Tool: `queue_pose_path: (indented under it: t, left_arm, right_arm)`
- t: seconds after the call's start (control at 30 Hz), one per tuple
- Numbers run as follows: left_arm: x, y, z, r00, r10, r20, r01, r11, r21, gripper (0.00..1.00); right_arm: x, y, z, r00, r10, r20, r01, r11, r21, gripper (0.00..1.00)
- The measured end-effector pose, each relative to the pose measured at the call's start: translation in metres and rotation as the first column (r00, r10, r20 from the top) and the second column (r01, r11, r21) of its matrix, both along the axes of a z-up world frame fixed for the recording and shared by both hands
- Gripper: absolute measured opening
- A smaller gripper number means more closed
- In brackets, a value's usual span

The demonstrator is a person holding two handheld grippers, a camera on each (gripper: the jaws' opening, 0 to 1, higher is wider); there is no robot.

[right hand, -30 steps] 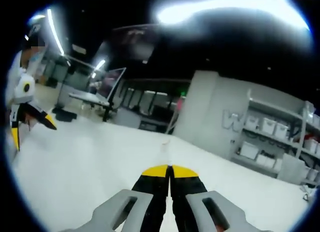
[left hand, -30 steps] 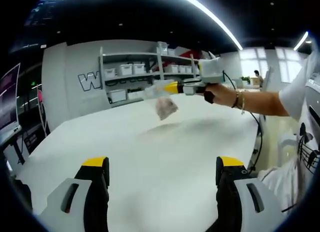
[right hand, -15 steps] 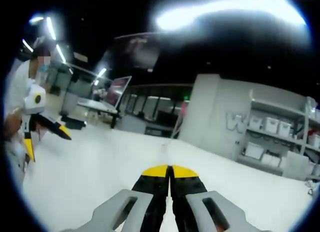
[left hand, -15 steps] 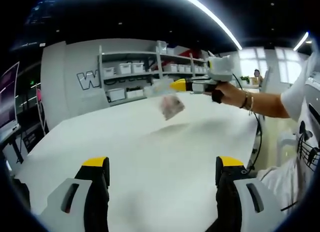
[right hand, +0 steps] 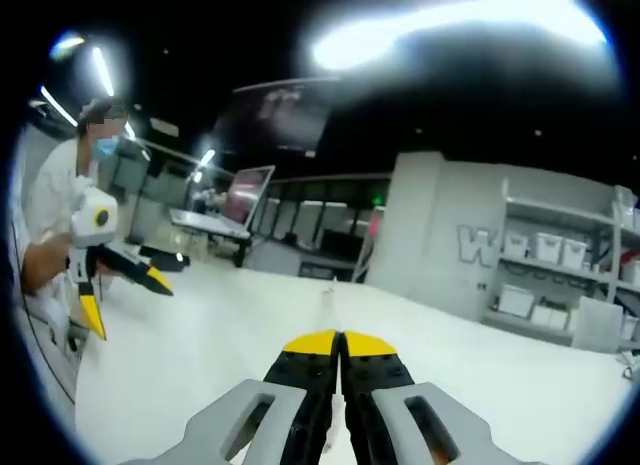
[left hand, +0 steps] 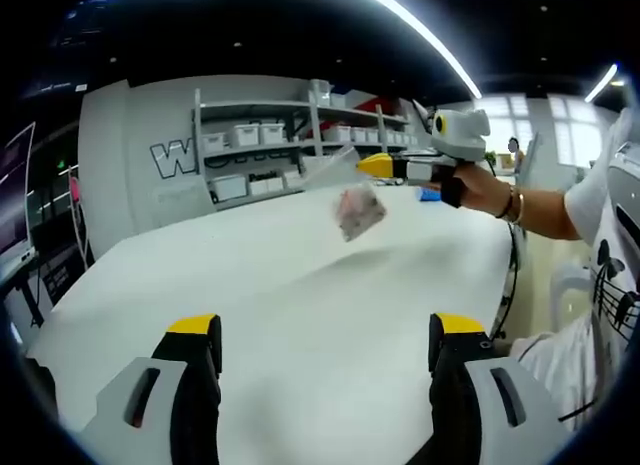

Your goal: Open the resealable bag by pulling the two sides of the seal apart until the entire bag opening is separated and visibly accessible.

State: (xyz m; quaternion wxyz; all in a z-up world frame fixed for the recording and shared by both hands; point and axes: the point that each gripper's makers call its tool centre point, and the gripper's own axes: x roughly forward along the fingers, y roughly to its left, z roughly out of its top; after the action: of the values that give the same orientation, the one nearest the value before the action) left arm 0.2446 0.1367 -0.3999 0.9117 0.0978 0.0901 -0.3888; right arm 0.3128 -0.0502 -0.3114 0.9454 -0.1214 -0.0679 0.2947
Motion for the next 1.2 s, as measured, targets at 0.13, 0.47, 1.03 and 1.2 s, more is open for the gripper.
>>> queue_pose_path:
  t: [0.13, 0.47, 1.03, 1.2]
  left_arm:
    - [-0.001, -0.001, -0.001, 1.0, 0.0, -0.001, 0.0, 1.0, 0.003, 0.83]
    - [0.0, -0.002, -0.003, 1.0, -0.007, -0.006, 0.007, 1.0, 0.006, 0.82]
    - [0.001, -0.015, -0.005, 0.999, -0.042, -0.017, 0.042, 0.999, 0.014, 0.77]
    - [-0.003, -0.015, 0.002, 0.998, -0.053, 0.017, 0.052, 0.998, 0.033, 0.74]
  right_arm:
    - [-0.01, 0.001, 0.0, 1.0, 0.01, 0.004, -0.01, 1.0, 0.005, 0.0]
    - [-0.034, 0.008, -0.006, 0.999, 0.044, -0.003, -0.044, 0.999, 0.03, 0.0]
    - [-0.052, 0.008, -0.013, 0.998, 0.055, 0.027, -0.055, 0.998, -0.009, 0.0]
    - [-0.066, 0.029, -0.026, 0.989, 0.128, 0.07, -0.116, 0.982, -0.149, 0.0]
